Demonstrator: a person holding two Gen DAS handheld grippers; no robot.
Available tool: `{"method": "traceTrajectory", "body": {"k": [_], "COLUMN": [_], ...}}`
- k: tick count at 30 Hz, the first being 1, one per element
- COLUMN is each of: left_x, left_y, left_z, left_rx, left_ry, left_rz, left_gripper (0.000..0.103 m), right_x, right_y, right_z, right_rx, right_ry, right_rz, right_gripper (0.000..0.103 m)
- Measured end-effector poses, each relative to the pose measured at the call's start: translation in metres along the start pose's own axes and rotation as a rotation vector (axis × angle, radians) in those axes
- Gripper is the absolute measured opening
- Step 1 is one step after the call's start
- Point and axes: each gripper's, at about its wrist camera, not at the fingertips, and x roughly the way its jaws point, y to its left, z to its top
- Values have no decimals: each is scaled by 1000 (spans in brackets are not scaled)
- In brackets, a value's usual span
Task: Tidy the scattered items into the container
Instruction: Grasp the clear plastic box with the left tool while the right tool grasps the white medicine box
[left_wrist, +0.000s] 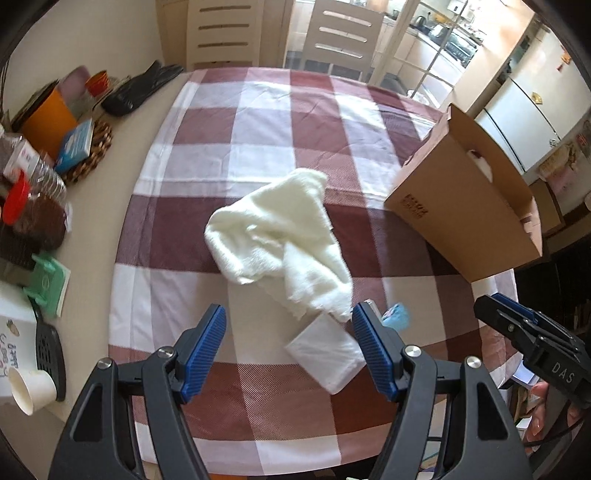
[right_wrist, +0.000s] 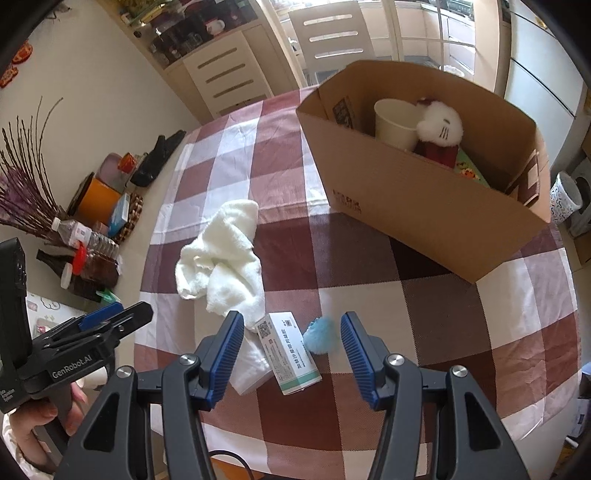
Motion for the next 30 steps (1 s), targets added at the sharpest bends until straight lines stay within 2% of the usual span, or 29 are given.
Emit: {"method": "traceTrajectory", "body": {"k": [8, 13, 19, 23, 30], "left_x": [44, 77, 95, 104, 124], "left_y": [12, 5, -2, -9, -11], "left_z": [-27, -39, -40, -39, -41], "left_rx": [-101, -171, -239, -269, -374], "left_ry": [108, 179, 210, 219, 252], "left_rz": [-14, -48, -40, -21, -38], "left_gripper": [72, 72, 72, 72, 72], "right_x": [33, 51, 67, 77, 96], "right_y": [-4, 2, 15, 20, 19], "right_z": [-18, -36, -54, -64, -70], "right_rx": [-39, -107, -230, -292, -359], "right_ry": [69, 115, 157, 177, 193], "right_rz": [-34, -6, 20, 11, -11], "right_gripper": [56, 56, 56, 56, 56]}}
